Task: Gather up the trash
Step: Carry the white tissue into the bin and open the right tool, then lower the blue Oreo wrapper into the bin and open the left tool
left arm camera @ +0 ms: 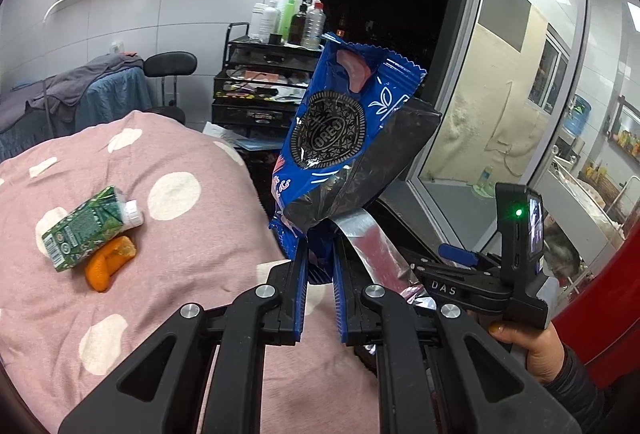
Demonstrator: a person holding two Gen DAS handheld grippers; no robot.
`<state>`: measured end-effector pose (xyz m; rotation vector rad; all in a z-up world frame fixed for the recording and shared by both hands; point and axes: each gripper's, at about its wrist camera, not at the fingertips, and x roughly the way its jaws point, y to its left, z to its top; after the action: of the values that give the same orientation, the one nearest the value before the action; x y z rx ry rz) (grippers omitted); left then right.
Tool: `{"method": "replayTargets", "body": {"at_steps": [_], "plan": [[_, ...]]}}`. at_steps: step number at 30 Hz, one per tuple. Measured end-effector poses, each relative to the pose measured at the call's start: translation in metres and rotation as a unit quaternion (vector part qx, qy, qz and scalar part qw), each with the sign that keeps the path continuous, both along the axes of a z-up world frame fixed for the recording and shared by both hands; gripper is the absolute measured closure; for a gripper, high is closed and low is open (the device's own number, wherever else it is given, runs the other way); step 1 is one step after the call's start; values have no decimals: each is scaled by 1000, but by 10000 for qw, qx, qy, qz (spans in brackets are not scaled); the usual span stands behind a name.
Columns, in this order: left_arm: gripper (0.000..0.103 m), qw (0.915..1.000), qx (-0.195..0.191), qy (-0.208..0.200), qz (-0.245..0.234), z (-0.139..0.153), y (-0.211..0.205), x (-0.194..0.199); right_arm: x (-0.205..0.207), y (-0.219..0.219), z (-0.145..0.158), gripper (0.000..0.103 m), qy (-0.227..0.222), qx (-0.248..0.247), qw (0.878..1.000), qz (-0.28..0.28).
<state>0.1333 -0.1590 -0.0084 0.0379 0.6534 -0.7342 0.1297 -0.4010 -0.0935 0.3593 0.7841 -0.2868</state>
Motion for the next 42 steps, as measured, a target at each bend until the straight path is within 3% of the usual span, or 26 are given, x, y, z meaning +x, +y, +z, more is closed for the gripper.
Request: {"method": "replayTargets", "body": {"at_steps": [15,32,33,35,37,40,42], "plan": [[91,9967,222,511,-586,-24,-53,4,-23,-49,28,19,-317,-189,9950,-932],[90,9786,986,1449,-1075,-67,-110,11,-33,-79,33,17,-329,-139,9907,-1311],[87,9774,1017,1500,-1087,-70,-113,11,-33,-79,33,17,-322,-136,9906,-1319],[72,9748,1091,1605,-1102,-74,-116,12,-33,-79,32,16,-307,-135,9906,-1328],[38,9726,1212,1637,-1118,-77,-118,10,-33,-81,32,14,-292,-125,9902,-1359],[23,9711,1383,1557,-1163,-79,-122,6,-33,-83,31,13,-279,-87,9899,-1387],[21,9711,1443,1464,-1212,-78,-123,4,-34,-84,30,12,-295,-63,9895,-1411]]}}
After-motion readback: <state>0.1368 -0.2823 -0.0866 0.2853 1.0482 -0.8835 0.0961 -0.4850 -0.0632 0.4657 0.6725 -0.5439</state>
